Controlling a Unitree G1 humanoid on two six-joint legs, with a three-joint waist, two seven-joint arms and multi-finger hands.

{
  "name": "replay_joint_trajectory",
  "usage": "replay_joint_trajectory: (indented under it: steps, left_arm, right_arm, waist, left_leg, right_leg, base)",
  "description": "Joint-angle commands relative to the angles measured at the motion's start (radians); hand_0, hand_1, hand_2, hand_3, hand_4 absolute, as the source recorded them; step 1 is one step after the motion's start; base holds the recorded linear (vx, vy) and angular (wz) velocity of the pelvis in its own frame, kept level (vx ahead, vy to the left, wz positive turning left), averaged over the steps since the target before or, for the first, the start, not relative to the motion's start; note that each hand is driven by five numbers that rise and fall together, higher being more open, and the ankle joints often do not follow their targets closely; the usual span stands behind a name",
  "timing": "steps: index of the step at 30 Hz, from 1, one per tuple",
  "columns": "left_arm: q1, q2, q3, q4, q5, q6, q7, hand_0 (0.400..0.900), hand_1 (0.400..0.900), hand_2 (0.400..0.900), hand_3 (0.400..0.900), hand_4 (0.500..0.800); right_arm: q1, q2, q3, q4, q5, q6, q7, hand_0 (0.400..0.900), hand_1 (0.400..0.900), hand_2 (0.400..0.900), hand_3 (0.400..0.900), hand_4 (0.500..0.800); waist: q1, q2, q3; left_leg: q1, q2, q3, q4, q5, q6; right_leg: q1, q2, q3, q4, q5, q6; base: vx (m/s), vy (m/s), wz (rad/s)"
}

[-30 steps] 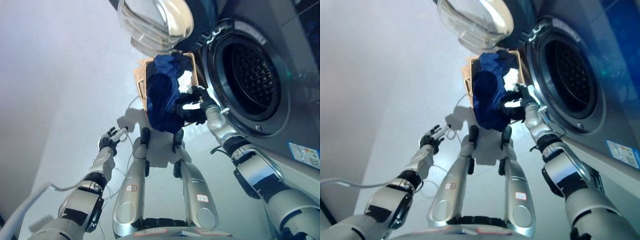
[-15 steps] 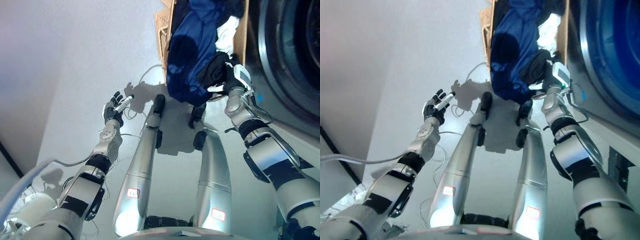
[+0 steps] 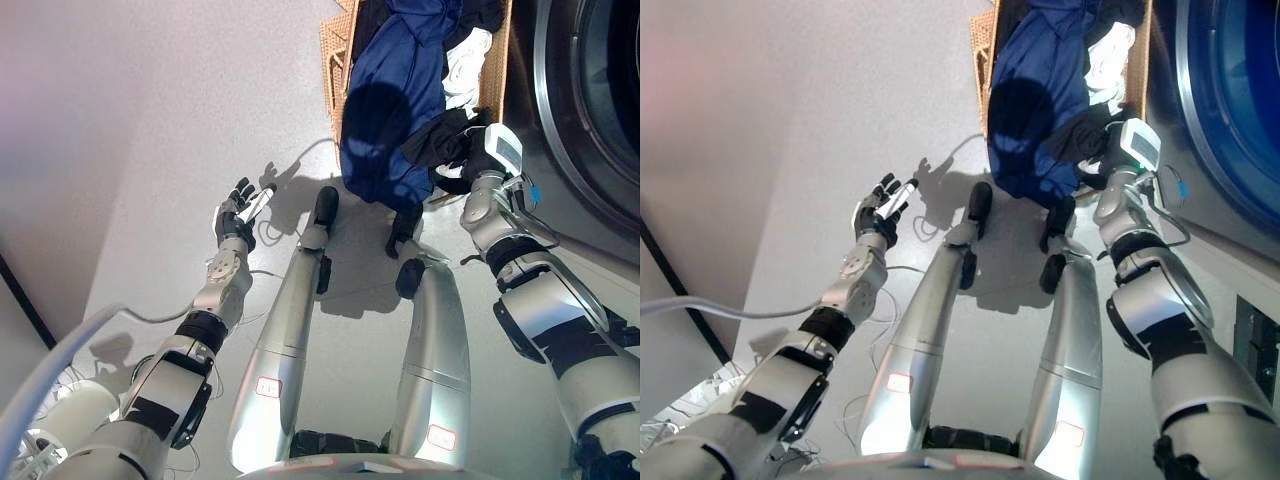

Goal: Put the clothes in the basket into the washing machine.

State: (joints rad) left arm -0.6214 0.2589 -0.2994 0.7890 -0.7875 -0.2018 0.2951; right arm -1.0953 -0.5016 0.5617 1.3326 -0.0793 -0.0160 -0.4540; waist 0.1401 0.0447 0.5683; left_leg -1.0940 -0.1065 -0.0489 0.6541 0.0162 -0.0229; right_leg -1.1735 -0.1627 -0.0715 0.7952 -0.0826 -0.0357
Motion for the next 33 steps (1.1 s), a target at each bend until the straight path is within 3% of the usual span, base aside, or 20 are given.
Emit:
replay_joint_trajectory:
  steps: [1,4,9,13,16,23,30,32,33]
  left_arm:
    - [0.049,-0.017,0.006,-0.042,-0.001,-0.071,0.047,0.9,0.9,0.9,0.9,0.8]
    - [0.072,-0.01,0.018,-0.095,0.02,-0.077,0.071,0.9,0.9,0.9,0.9,0.8]
    - [0.122,0.003,0.069,-0.148,0.047,-0.066,0.094,0.9,0.9,0.9,0.9,0.8]
    - [0.168,0.011,0.096,-0.207,0.051,-0.061,0.1,0.9,0.9,0.9,0.9,0.8]
    - [0.193,0.012,0.111,-0.191,0.04,-0.048,0.093,0.9,0.9,0.9,0.9,0.8]
    - [0.182,0.021,0.118,-0.095,0.005,-0.041,0.076,0.9,0.9,0.9,0.9,0.8]
    - [0.141,0.045,0.058,-0.045,0.001,-0.061,0.053,0.9,0.9,0.9,0.9,0.8]
    - [0.14,0.043,0.036,-0.043,0.002,-0.064,0.04,0.9,0.9,0.9,0.9,0.8]
    - [0.141,0.041,0.037,-0.042,0.003,-0.064,0.04,0.9,0.9,0.9,0.9,0.8]
  right_arm:
    - [0.082,-0.052,-0.023,-0.041,0.019,-0.004,-0.051,0.4,0.4,0.4,0.4,0.5]
    - [0.088,-0.084,-0.033,-0.131,0.014,-0.012,-0.084,0.4,0.4,0.4,0.4,0.5]
    - [0.096,-0.183,-0.089,-0.429,-0.008,-0.027,-0.146,0.4,0.4,0.4,0.4,0.5]
    - [0.099,-0.231,-0.138,-0.588,-0.025,-0.025,-0.152,0.4,0.4,0.4,0.4,0.5]
    - [0.087,-0.246,-0.165,-0.627,-0.026,-0.021,-0.145,0.4,0.4,0.4,0.4,0.5]
    - [-0.059,-0.276,-0.119,-0.532,-0.029,-0.006,-0.163,0.4,0.4,0.4,0.4,0.5]
    - [-0.32,-0.341,0.103,-0.177,-0.131,0.051,-0.275,0.4,0.4,0.4,0.4,0.5]
    - [-0.37,-0.383,0.216,-0.09,-0.231,0.089,-0.271,0.4,0.4,0.4,0.4,0.5]
    - [-0.372,-0.383,0.219,-0.088,-0.23,0.088,-0.271,0.4,0.4,0.4,0.4,0.5]
  waist:
    - [-0.027,0.089,-0.049]
    - [-0.043,0.075,-0.048]
    - [-0.081,0.04,-0.05]
    - [-0.096,0.028,-0.05]
    - [-0.1,0.02,-0.051]
    - [-0.103,0.015,-0.054]
    - [-0.071,0.039,-0.08]
    - [-0.059,0.048,-0.092]
    - [-0.059,0.05,-0.089]
  left_leg:
    - [0.089,-0.026,0.008,-0.002,-0.134,0.027]
    - [0.118,-0.023,0.009,-0.019,-0.135,0.025]
    - [0.182,-0.011,0.011,-0.059,-0.137,0.021]
    - [0.216,-0.005,0.013,-0.08,-0.138,0.017]
    - [0.239,0.0,0.015,-0.087,-0.141,0.015]
    - [0.256,0.007,0.021,-0.085,-0.144,0.01]
    - [0.215,0.003,0.033,-0.068,-0.136,0.007]
    - [0.192,0.001,0.035,-0.061,-0.133,0.006]
    - [0.2,0.001,0.034,-0.063,-0.138,0.005]
  right_leg:
    - [0.054,0.012,0.036,0.018,-0.094,0.084]
    - [0.082,0.018,0.039,0.002,-0.091,0.085]
    - [0.146,0.028,0.042,-0.045,-0.085,0.087]
    - [0.18,0.032,0.046,-0.066,-0.083,0.087]
    - [0.207,0.033,0.044,-0.078,-0.084,0.087]
    - [0.223,0.038,0.05,-0.077,-0.088,0.085]
    - [0.176,0.028,0.052,-0.05,-0.086,0.088]
    - [0.148,0.021,0.054,-0.034,-0.091,0.088]
    - [0.156,0.022,0.053,-0.035,-0.095,0.089]
  base:
    - [0.01,0.0,-0.08]
    - [0.01,-0.002,-0.09]
    - [0.0,-0.007,-0.13]
    - [0.0,-0.016,-0.09]
    - [0.01,-0.02,-0.1]
    - [0.0,-0.012,-0.04]
    - [0.01,-0.011,0.03]
    - [0.02,-0.025,0.1]
    - [0.02,-0.028,0.17]
